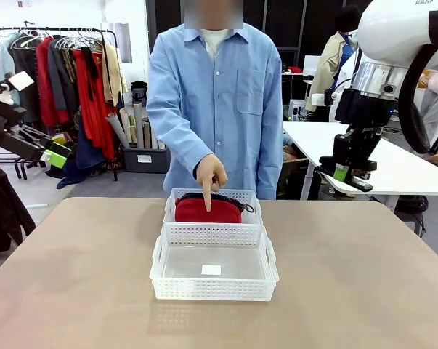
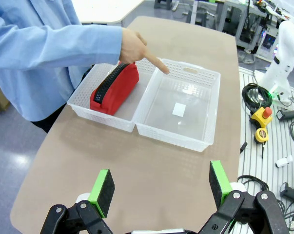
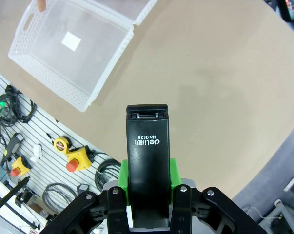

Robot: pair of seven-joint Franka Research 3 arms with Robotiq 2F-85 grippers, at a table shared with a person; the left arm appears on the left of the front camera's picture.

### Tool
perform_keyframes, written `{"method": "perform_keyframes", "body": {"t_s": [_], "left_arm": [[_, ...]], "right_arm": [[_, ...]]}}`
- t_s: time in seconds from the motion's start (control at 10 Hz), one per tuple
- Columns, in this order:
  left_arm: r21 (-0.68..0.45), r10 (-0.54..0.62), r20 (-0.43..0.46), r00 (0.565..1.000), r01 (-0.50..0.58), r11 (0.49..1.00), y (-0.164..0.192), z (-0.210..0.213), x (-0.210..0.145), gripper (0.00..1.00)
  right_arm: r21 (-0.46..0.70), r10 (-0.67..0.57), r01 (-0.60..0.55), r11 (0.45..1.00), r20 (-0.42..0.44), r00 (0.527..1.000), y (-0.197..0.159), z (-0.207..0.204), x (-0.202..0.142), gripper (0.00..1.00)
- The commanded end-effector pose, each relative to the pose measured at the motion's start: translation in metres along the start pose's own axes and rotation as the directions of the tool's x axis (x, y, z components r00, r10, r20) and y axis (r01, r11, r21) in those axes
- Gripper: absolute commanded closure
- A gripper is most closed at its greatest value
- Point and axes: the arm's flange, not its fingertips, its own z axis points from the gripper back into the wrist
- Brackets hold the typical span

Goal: Distribute items into two baskets.
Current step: Place the picked Stapler into the Organizing basket as instructed by the person.

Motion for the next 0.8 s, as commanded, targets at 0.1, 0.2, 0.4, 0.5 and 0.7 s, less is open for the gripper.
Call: {"method": "perform_keyframes", "body": {"t_s": [0.1, 0.2, 0.4, 0.5, 0.7], "left_arm": [[-0.005, 0.002, 0.001, 1.000, -0.002, 1.000, -0.001, 0.001, 0.000, 0.00], [-0.005, 0.002, 0.001, 1.000, -0.002, 1.000, -0.001, 0.001, 0.000, 0.00], [-0.005, 0.002, 0.001, 1.000, -0.002, 1.000, -0.001, 0.001, 0.000, 0.00], [-0.005, 0.002, 0.001, 1.000, -0.002, 1.000, -0.001, 0.001, 0.000, 0.00], [-0.005, 0.002, 0.001, 1.000, -0.002, 1.000, -0.001, 0.001, 0.000, 0.00]], "right_arm": [[0.008, -0.005, 0.005, 1.000, 0.019, 1.000, 0.000, 0.000, -0.004, 1.00], [0.008, -0.005, 0.005, 1.000, 0.019, 1.000, 0.000, 0.000, -0.004, 1.00], [0.000, 0.000, 0.000, 1.000, 0.000, 1.000, 0.000, 0.000, 0.000, 1.00], [-0.015, 0.035, -0.035, 0.999, -0.009, 0.999, 0.009, -0.002, 0.001, 1.00], [-0.069, 0.095, -0.095, 0.993, -0.014, 0.995, 0.036, -0.011, -0.001, 1.00]]}}
